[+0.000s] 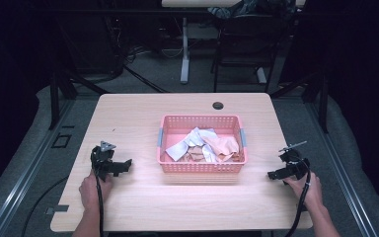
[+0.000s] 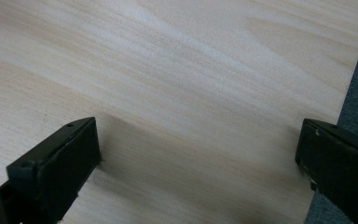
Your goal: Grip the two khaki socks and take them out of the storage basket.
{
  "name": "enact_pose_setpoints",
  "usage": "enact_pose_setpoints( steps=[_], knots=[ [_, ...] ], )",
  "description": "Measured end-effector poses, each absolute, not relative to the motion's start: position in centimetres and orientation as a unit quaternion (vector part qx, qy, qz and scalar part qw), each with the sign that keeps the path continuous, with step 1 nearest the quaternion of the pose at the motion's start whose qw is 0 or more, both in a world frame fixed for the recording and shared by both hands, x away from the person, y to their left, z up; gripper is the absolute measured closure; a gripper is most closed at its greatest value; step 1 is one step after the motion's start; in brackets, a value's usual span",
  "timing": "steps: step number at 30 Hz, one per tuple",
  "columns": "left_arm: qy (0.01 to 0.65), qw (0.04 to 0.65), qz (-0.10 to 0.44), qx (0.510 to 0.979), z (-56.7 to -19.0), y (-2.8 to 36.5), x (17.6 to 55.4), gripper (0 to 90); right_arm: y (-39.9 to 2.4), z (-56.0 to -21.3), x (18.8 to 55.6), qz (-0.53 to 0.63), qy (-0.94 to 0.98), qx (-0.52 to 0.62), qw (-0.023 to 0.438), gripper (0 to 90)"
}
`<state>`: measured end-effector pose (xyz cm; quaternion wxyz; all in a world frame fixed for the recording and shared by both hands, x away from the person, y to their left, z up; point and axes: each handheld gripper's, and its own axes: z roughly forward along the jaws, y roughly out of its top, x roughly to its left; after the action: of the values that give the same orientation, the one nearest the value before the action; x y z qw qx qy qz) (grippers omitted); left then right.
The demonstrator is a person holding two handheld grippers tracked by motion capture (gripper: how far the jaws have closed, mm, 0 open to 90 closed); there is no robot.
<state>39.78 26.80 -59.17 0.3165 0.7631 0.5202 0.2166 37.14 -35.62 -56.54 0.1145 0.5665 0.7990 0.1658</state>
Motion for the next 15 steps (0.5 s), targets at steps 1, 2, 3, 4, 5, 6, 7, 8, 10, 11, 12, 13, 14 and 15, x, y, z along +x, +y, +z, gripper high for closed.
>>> enact_pose_setpoints(
  steps=[1,2,3,4,5,6,7,8,10,11,12,13,14,15],
  knots=[
    [0.520,0.316,0.217,0.763,-59.17,26.80,39.78,0.3,-35.65,-56.52,37.12,0.165,0.800,0.565,0.113,0.0],
    [0.520,0.316,0.217,0.763,-59.17,26.80,39.78,0.3,-35.65,-56.52,37.12,0.165,0.800,0.565,0.113,0.0],
    [0.520,0.317,0.217,0.763,-59.18,26.80,39.79,0.3,-35.62,-56.53,37.10,0.165,0.799,0.567,0.115,0.0],
    [0.520,0.317,0.217,0.763,-59.17,26.80,39.78,0.3,-35.60,-56.52,37.12,0.164,0.800,0.566,0.114,0.0],
    [0.520,0.317,0.217,0.763,-59.17,26.80,39.78,0.3,-35.60,-56.50,37.16,0.162,0.801,0.565,0.112,0.0],
    [0.520,0.317,0.217,0.763,-59.17,26.80,39.78,0.3,-35.60,-56.49,37.17,0.162,0.802,0.565,0.111,0.0],
    [0.520,0.317,0.217,0.763,-59.17,26.80,39.78,0.3,-35.60,-56.49,37.19,0.162,0.802,0.564,0.111,0.0],
    [0.520,0.317,0.217,0.763,-59.17,26.80,39.79,0.3,-35.61,-56.49,37.20,0.162,0.802,0.564,0.111,0.0],
    [0.520,0.316,0.216,0.763,-59.17,26.80,39.79,0.3,-35.63,-56.50,37.23,0.161,0.803,0.562,0.113,0.0],
    [0.520,0.317,0.217,0.763,-59.17,26.80,39.79,0.3,-35.56,-56.44,37.27,0.157,0.802,0.565,0.111,0.0],
    [0.520,0.317,0.217,0.763,-59.17,26.80,39.78,0.3,-35.56,-56.38,37.33,0.153,0.804,0.563,0.109,0.0],
    [0.520,0.317,0.217,0.763,-59.17,26.80,39.78,0.3,-35.54,-56.37,37.41,0.154,0.804,0.565,0.107,0.6],
    [0.520,0.317,0.217,0.763,-59.17,26.80,39.78,0.3,-35.57,-56.23,37.53,0.156,0.802,0.567,0.103,1.7],
    [0.520,0.317,0.217,0.763,-59.17,26.80,39.78,0.3,-35.59,-56.16,37.58,0.158,0.800,0.569,0.102,1.6]
  ],
)
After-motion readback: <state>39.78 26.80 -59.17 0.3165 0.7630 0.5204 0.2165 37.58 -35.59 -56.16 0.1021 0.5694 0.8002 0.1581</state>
